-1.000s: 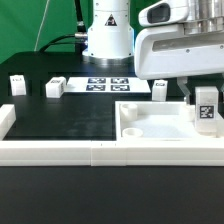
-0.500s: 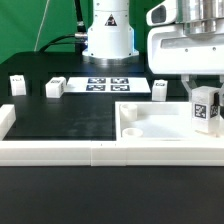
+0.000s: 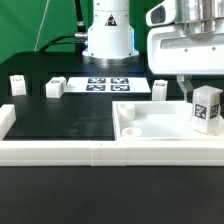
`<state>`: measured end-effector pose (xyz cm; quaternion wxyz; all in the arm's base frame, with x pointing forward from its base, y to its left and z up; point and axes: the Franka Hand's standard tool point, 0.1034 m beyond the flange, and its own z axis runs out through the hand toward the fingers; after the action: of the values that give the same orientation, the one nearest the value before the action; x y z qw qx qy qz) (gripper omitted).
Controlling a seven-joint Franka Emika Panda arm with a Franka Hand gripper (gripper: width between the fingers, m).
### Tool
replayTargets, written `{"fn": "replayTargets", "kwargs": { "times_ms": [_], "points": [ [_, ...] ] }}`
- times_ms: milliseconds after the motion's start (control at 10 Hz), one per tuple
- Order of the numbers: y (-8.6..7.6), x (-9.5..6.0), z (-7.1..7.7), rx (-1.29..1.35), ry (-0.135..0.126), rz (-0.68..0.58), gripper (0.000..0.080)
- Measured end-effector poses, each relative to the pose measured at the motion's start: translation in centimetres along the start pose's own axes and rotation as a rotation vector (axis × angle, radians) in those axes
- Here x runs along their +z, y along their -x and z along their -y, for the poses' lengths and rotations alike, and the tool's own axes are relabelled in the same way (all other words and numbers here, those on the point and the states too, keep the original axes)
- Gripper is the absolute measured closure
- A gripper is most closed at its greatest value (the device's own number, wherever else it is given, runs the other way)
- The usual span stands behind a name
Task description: Assemble one leg
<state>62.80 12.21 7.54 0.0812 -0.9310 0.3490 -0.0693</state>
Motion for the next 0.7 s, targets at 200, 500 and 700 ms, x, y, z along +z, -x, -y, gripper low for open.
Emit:
{"fn": "replayTargets", "kwargs": {
  "times_ms": [200,500,700],
  "points": [
    [0.03,0.22,0.19,-0.217,0.002,0.004,0.0161],
    [0.12,0.56,0.07,-0.659,0.035,0.009,0.0151],
    [0.13,0.12,0.22,-0.879,0.062,0.006,0.0151]
  ]
}}
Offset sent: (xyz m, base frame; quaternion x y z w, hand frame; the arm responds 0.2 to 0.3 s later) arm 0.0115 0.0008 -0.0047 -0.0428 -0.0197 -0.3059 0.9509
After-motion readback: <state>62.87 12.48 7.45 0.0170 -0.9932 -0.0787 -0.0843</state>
